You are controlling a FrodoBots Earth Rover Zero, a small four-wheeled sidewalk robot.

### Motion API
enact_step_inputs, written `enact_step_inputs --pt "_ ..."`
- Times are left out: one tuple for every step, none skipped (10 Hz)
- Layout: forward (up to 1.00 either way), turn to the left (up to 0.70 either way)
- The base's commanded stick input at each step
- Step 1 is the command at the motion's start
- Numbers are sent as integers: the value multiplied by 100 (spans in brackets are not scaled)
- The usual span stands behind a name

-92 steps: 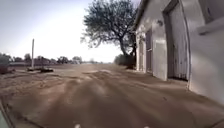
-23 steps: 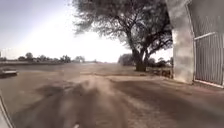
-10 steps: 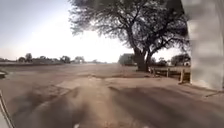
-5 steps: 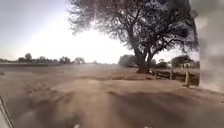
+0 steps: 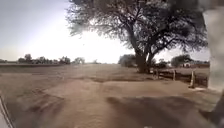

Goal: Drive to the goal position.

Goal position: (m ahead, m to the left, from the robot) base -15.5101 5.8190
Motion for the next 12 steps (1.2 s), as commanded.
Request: enact_step_inputs --pt "66 0" --pt "53 0" --pt "0 0" --pt "0 0" --pt "0 0" --pt "0 0" --pt "0 0" --pt "0 0" --pt "0 0" --pt "0 0" --pt "0 0" --pt "0 11"
